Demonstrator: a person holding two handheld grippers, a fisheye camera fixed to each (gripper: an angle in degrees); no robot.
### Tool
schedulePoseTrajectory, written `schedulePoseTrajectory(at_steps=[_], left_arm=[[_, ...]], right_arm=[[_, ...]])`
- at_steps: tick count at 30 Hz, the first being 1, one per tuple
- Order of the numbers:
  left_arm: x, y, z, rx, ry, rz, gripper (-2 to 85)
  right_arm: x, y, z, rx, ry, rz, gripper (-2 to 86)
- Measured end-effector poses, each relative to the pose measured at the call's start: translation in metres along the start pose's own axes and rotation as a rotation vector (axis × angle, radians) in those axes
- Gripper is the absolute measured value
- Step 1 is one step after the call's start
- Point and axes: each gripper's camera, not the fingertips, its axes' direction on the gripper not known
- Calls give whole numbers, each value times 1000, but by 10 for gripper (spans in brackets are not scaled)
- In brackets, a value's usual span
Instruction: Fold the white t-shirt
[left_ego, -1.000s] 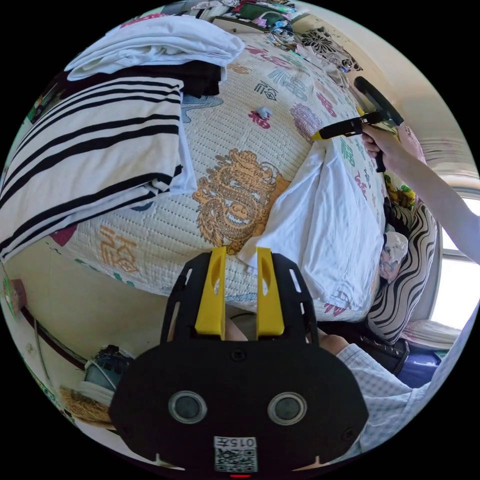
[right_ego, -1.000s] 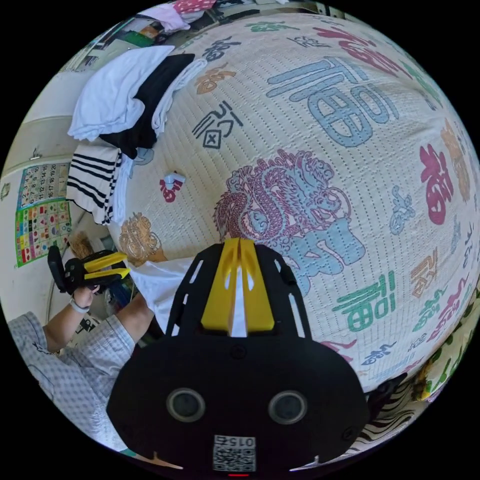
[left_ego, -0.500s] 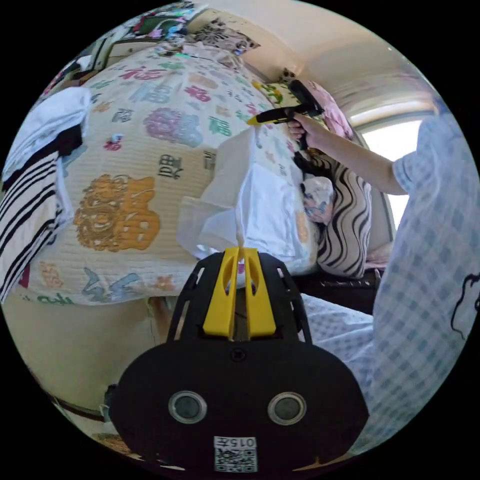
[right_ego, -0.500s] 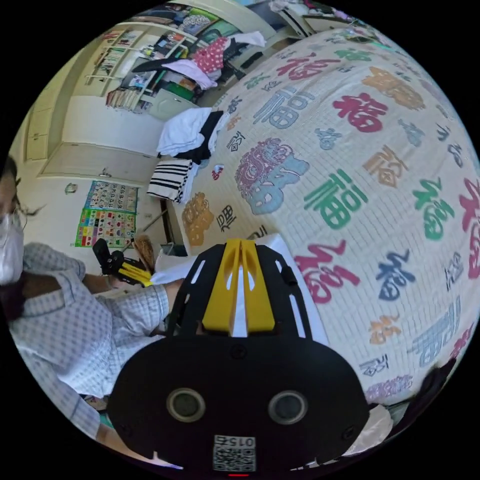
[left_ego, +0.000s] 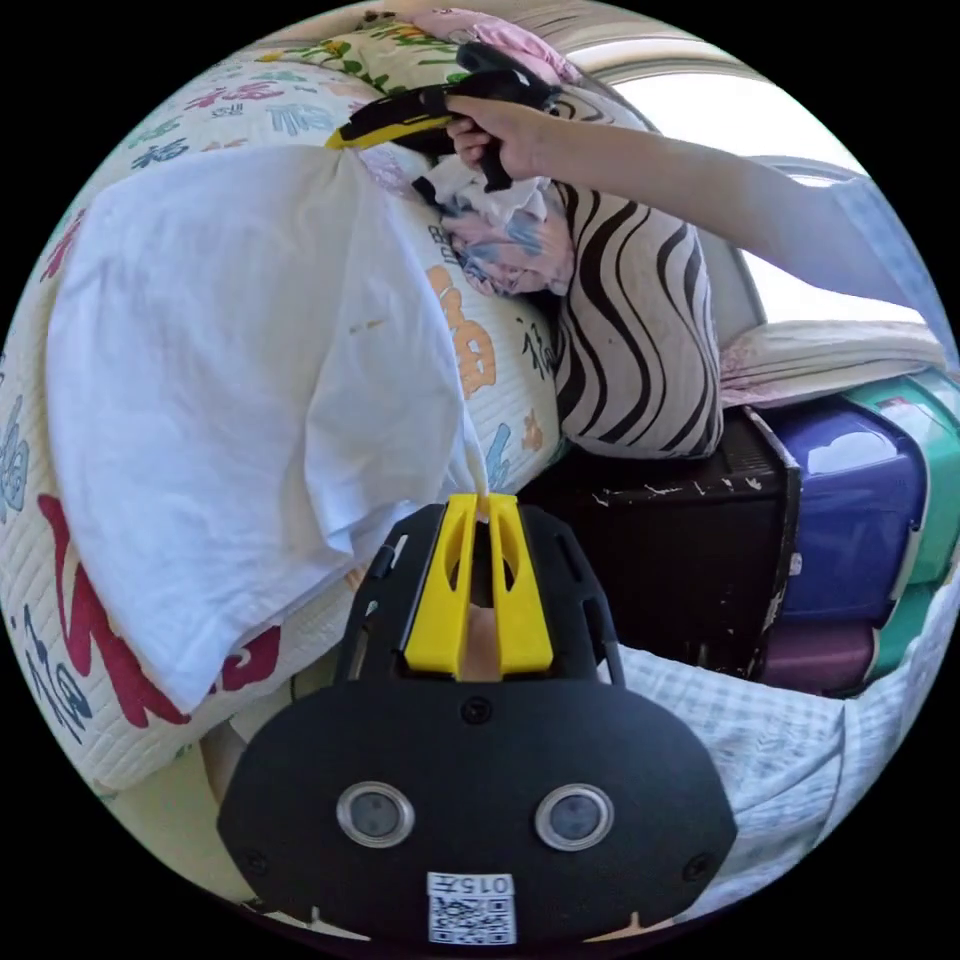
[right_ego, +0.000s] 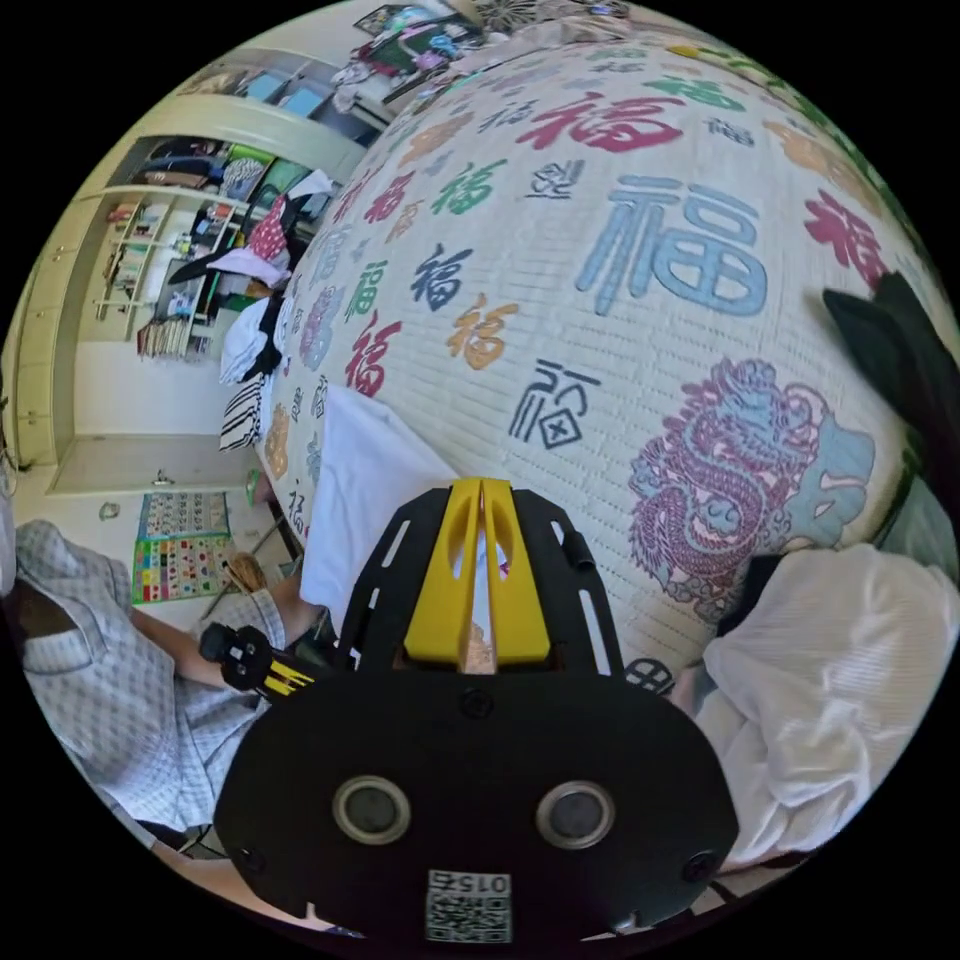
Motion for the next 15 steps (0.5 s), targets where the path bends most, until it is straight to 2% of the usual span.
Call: schedulePoseTrajectory(at_steps=[3, 7, 10, 15], left_arm=[[-1, -25, 48, -123, 42, 10, 47], [10, -41, 55, -140, 124, 69, 52], [8, -50, 30, -104, 97, 97, 54], [-61, -64, 6, -126, -232, -53, 53]], right_arm=[[28, 16, -3, 64, 44, 96, 11], [38, 63, -27, 184, 4, 166, 48], [20, 105, -19, 110, -27, 140, 63], [-12, 162, 37, -125, -60, 137, 86]])
